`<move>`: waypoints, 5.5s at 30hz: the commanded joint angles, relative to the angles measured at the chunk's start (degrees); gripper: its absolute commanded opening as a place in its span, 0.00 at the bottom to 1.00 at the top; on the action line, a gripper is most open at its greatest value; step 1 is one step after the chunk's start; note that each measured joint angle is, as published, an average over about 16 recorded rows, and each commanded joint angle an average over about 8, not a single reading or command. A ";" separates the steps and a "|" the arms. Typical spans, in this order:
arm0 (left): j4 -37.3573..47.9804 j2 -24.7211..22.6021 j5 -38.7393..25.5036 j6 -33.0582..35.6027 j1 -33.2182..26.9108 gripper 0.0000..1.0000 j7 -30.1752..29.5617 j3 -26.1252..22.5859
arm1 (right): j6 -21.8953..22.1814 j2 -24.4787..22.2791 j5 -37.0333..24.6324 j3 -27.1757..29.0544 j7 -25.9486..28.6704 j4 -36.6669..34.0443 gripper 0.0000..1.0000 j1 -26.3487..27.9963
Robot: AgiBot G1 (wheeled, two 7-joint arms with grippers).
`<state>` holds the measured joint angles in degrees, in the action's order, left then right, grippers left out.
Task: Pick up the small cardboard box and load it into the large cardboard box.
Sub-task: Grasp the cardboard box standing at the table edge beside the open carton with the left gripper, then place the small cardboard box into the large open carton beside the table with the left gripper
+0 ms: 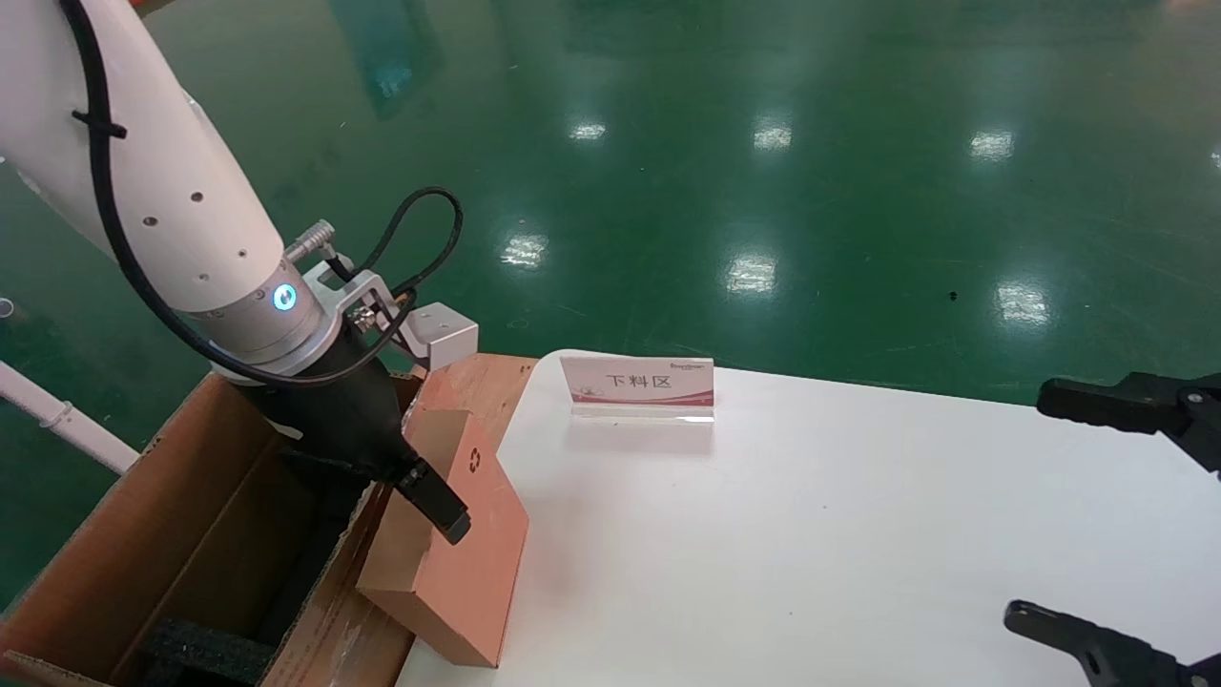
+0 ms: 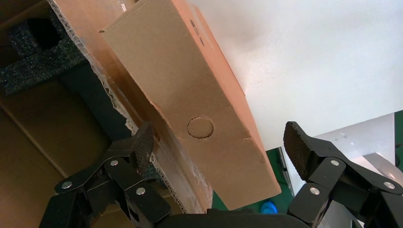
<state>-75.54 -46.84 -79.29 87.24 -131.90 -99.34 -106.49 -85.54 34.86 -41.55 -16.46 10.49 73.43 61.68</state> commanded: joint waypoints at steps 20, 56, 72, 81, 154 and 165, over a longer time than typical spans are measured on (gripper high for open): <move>0.49 -0.72 0.13 0.39 -0.23 1.00 -0.36 -0.76 | 0.02 -0.01 0.03 -0.03 -0.03 -0.04 1.00 0.00; 0.96 -0.77 0.25 0.15 -0.44 1.00 0.28 -1.75 | 0.03 -0.03 0.08 -0.10 -0.09 -0.11 1.00 0.04; 1.89 -0.22 -0.49 -2.58 3.08 1.00 1.55 -3.62 | 0.05 -0.05 0.12 -0.16 -0.12 -0.13 1.00 0.05; 3.25 1.38 -2.99 -5.53 5.90 1.00 3.63 -4.93 | 0.08 -0.06 0.18 -0.18 -0.13 -0.15 1.00 0.06; -0.77 2.98 -1.27 -8.22 3.48 0.00 4.61 -2.20 | 0.10 -0.09 0.25 -0.26 -0.19 -0.21 0.00 0.08; -0.81 2.94 -1.36 -8.14 3.43 0.00 4.48 -2.25 | 0.10 -0.09 0.25 -0.26 -0.18 -0.21 0.00 0.08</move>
<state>-76.35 -43.89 -80.65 79.10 -128.48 -94.86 -108.74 -85.44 34.77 -41.29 -16.72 10.31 73.23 61.76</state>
